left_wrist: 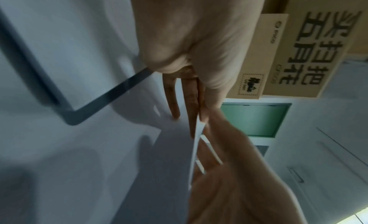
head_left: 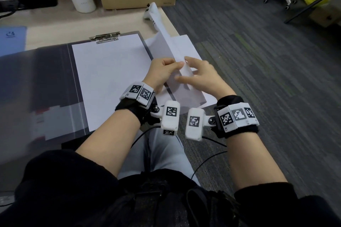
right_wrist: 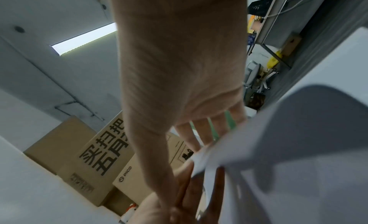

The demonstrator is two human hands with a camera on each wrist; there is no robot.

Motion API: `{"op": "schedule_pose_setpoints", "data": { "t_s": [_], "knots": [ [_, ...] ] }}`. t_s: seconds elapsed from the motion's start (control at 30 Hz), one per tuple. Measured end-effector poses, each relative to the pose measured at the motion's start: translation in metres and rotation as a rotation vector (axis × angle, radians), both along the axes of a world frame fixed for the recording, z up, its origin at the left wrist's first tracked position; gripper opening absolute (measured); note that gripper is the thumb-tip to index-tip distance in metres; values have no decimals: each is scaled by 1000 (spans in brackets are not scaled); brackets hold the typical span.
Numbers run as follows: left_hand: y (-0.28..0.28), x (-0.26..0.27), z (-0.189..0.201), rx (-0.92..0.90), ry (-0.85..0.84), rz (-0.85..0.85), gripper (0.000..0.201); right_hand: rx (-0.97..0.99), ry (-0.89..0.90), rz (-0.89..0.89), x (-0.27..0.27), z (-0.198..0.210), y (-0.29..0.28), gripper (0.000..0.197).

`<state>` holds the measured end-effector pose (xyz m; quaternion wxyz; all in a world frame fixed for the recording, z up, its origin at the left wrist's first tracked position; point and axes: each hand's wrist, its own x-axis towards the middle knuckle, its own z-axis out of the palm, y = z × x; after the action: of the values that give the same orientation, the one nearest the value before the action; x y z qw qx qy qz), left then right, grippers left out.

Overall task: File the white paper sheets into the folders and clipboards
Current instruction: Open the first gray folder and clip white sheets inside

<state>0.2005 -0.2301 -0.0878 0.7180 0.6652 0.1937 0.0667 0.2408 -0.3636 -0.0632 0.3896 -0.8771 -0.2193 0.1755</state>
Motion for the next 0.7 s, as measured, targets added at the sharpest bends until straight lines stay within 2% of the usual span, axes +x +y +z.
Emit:
{"op": "schedule_pose_setpoints", "data": {
  "t_s": [0.07,0.13,0.23,0.33,0.47,0.57,0.6,0.7],
  "knots": [
    [1,-2,9,12,-51,-3,27,-109,-13,60,-6,0,5,85],
    [2,-3,15,28,-87,-21,34,-135,-105,38,-11,1,9,70],
    [0,-4,28,68,-126,-58,15,-162,-255,-99,-15,7,9,47],
    [4,-4,39,95,-144,-45,25,-144,-363,-272,-15,16,7,40],
    [22,-9,38,169,-118,182,46,140,-535,-469,-18,34,7,41],
    [41,-17,42,112,-80,240,54,458,-615,-469,-23,47,17,40],
    [47,-21,45,80,-93,254,51,560,-612,-432,-25,49,22,38],
    [64,-40,62,109,-246,368,12,780,-483,-292,-31,53,37,29]
  ]
}}
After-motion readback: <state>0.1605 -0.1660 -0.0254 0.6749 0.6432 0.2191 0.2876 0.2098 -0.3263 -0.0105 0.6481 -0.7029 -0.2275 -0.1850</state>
